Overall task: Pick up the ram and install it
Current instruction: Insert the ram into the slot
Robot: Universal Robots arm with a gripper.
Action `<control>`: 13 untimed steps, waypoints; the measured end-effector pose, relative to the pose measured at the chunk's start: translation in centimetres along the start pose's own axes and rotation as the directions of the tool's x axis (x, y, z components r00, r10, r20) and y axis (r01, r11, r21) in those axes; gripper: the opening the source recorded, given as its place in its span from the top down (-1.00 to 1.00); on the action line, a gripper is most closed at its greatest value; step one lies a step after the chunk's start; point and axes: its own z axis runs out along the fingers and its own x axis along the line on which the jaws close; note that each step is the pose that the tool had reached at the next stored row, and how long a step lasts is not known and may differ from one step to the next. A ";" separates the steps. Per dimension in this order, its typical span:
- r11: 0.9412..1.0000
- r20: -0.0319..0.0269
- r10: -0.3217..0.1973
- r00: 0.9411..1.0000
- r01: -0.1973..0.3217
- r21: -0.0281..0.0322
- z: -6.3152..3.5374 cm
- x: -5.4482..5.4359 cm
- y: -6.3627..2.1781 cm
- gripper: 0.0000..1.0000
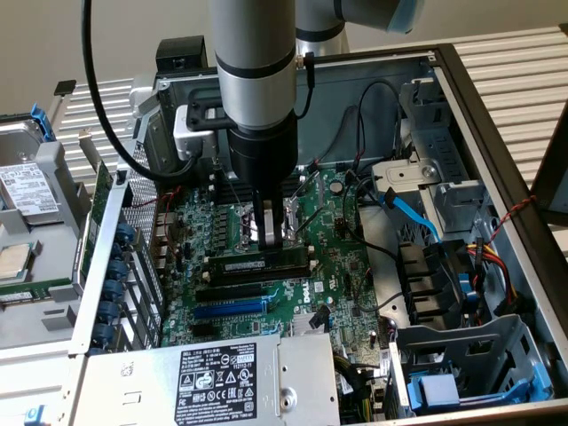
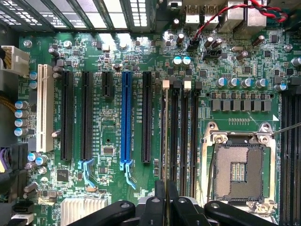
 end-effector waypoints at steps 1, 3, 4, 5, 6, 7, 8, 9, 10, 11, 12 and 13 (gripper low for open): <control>1.000 0.000 0.000 1.000 0.000 0.000 0.00 0.0 0.00 0.74; 1.000 0.000 0.000 1.000 0.000 0.000 0.01 0.0 0.01 0.74; 1.000 0.000 0.000 1.000 0.000 0.000 0.02 0.0 0.01 0.74; 1.000 0.000 0.000 1.000 0.000 0.000 0.02 0.0 0.01 0.74; 1.000 0.000 0.000 1.000 0.000 0.000 0.02 0.0 0.01 0.74; 1.000 0.000 0.000 1.000 0.000 0.000 0.02 0.0 0.01 0.74; 1.000 0.000 0.000 1.000 0.000 0.000 0.03 0.0 0.02 0.74; 1.000 0.000 0.000 1.000 0.000 0.001 0.03 0.0 0.02 0.70; 1.000 0.000 0.000 1.000 0.000 0.000 0.03 0.0 0.03 0.70; 1.000 0.000 0.000 1.000 0.000 0.000 0.03 0.0 0.03 0.58; 1.000 0.000 0.000 1.000 0.000 0.000 0.03 0.0 0.04 0.58; 1.000 0.000 0.000 1.000 0.000 0.000 0.03 0.0 0.04 0.44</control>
